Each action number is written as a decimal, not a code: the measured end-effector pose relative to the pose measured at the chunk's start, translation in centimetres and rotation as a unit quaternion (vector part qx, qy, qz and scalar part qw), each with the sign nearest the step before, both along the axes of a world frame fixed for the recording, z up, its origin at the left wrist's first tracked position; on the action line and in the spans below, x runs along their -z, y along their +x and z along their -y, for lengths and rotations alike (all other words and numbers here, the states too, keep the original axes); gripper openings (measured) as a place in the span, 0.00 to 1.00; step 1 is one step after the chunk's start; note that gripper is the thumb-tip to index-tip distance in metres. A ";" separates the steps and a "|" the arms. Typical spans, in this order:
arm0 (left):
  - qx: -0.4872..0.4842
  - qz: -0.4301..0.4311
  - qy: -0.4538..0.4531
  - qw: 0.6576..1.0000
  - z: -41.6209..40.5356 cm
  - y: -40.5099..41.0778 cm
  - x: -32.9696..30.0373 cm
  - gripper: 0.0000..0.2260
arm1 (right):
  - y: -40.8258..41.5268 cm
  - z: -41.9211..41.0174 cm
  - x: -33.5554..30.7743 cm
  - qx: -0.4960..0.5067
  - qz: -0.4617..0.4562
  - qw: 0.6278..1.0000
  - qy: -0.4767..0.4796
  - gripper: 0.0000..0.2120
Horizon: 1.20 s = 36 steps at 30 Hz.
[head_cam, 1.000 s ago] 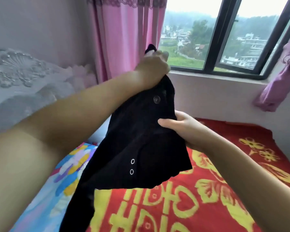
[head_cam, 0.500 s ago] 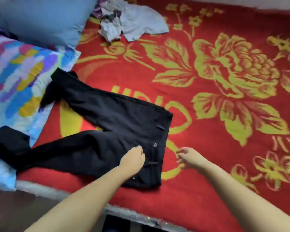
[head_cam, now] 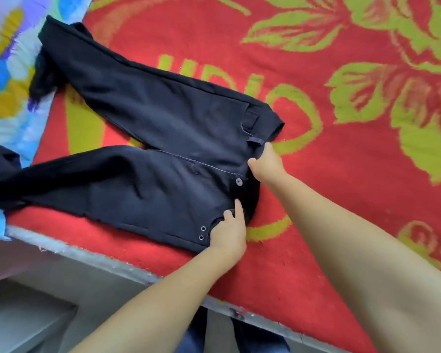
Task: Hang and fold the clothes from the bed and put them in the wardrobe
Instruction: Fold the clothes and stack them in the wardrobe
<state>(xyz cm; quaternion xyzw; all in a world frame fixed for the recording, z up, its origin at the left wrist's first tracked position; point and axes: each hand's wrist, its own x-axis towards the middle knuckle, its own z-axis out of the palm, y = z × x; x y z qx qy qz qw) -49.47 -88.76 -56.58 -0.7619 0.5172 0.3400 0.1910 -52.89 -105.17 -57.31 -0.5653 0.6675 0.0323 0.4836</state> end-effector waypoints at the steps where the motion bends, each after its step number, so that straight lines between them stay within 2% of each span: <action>1: 0.002 -0.029 0.013 1.000 0.0 -0.6 -1.2 0.37 | -0.9 -0.4 -0.8 -0.008 0.001 1.000 -0.011 0.15; 3: -0.013 -0.082 0.004 0.997 -0.2 -3.4 -4.4 0.36 | -4.3 -0.9 -2.3 -0.004 -0.007 1.000 -0.024 0.13; 5: -0.037 -0.171 0.011 0.985 -0.5 -7.8 -7.4 0.36 | -9.8 -0.9 -4.2 -0.009 -0.061 0.997 -0.041 0.12; 8: -0.049 -0.365 0.021 0.929 -0.9 -15.1 -10.5 0.34 | -20.8 -0.8 -6.9 -0.007 -0.184 0.982 -0.047 0.11; 10: 0.001 -0.470 0.043 0.881 -0.8 -18.6 -12.3 0.30 | -27.6 -0.8 -9.0 0.021 -0.265 0.962 -0.059 0.13; 13: 0.091 -0.504 0.039 0.858 -0.5 -20.1 -13.4 0.26 | -34.6 -1.4 -11.3 0.112 -0.363 0.921 -0.082 0.19; 15: 0.094 -0.485 -0.001 0.869 -0.2 -18.0 -12.8 0.21 | -35.4 -2.1 -11.6 0.125 -0.404 0.901 -0.093 0.24; 17: 0.054 -0.425 -0.032 0.903 -0.1 -13.5 -10.5 0.21 | -32.8 -2.7 -10.5 0.052 -0.392 0.911 -0.117 0.26; 20: -0.025 -0.284 -0.076 0.955 -0.2 -3.1 -6.0 0.22 | -24.6 -3.8 -7.6 -0.088 -0.285 0.944 -0.145 0.24; 23: -0.058 -0.152 -0.114 0.980 -0.8 8.6 -2.8 0.20 | -14.3 -6.0 -4.6 -0.177 -0.125 0.965 -0.146 0.20; 26: -0.043 -0.067 -0.142 0.987 0.2 18.2 -1.7 0.19 | -6.0 -7.1 -2.4 -0.235 -0.050 0.961 -0.140 0.16; 29: 0.015 -0.004 -0.191 0.981 2.8 24.0 -1.0 0.22 | -1.0 -6.8 -1.3 -0.246 -0.057 0.956 -0.150 0.17; 33: 0.020 0.071 -0.238 0.969 7.3 28.6 0.3 0.29 | 1.9 -4.5 -1.0 -0.189 -0.075 0.957 -0.207 0.18; 36: 0.050 0.125 -0.211 0.968 10.0 31.2 1.8 0.33 | 3.6 -1.8 -1.4 -0.131 -0.072 0.950 -0.273 0.18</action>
